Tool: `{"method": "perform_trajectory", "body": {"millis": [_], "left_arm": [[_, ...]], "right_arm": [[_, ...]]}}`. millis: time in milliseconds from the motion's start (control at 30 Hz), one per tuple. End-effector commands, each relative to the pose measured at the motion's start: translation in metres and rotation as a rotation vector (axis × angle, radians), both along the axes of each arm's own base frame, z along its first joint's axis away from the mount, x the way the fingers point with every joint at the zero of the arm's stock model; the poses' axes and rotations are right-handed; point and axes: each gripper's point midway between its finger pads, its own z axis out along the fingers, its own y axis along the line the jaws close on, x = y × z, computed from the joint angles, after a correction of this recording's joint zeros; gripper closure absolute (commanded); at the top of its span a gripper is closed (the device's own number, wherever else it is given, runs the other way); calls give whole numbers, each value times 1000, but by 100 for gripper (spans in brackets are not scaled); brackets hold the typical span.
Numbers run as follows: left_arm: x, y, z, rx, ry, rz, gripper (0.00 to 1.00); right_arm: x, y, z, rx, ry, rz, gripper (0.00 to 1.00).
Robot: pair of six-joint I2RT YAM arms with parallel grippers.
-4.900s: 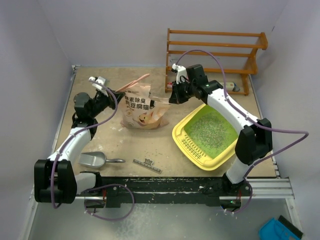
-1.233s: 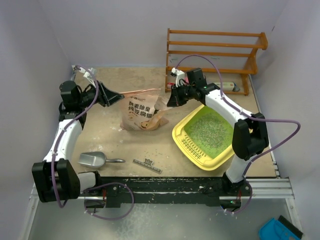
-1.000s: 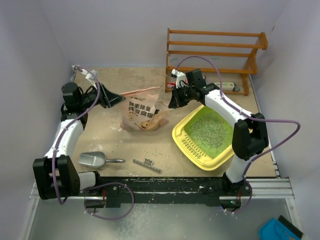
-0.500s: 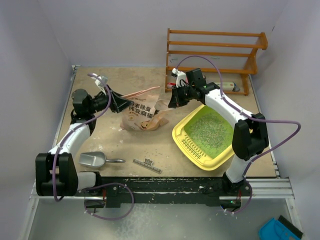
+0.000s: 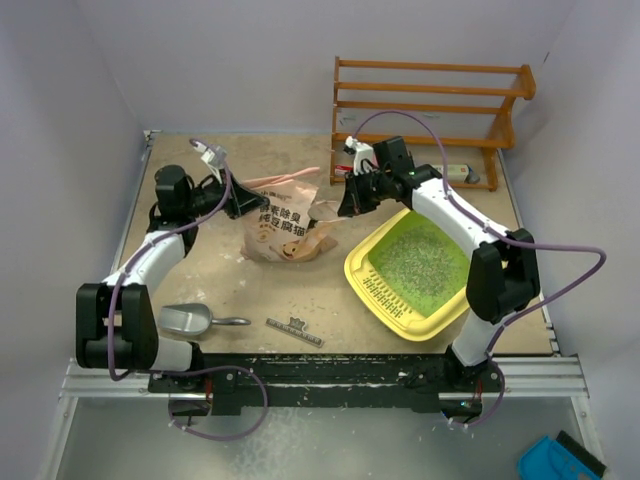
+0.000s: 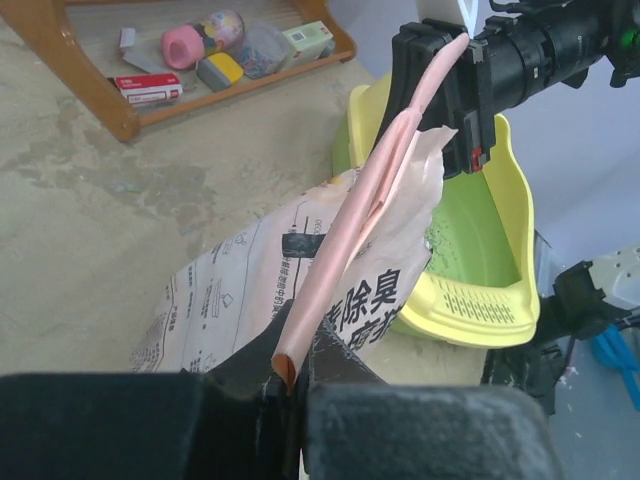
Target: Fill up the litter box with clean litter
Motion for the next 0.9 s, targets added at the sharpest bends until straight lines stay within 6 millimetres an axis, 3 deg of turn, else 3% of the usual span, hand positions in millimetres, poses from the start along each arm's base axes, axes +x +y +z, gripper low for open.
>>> {"method": "perform_trajectory", "body": {"millis": [0,67,200,533,733,867], "left_arm": [[8,4,28,31,-12,-22,100],[10,8,27,30,80,-14,100],[6,13,6,79,269,-28,100],[3,46,-31,249,421,98,100],[7,46,-42,263,480,61,100],[5,52,-56,317,536,42,100]], "right_arm": [[0,-8,32,19,-33,-23,100],[0,-11,28,15,10,-39,100],[-2,-17,21,58,114,-54,100],[1,-33,5,180,282,-59,100],[4,-33,-6,231,345,-57,100],[15,-40,-12,174,293,-94,100]]}}
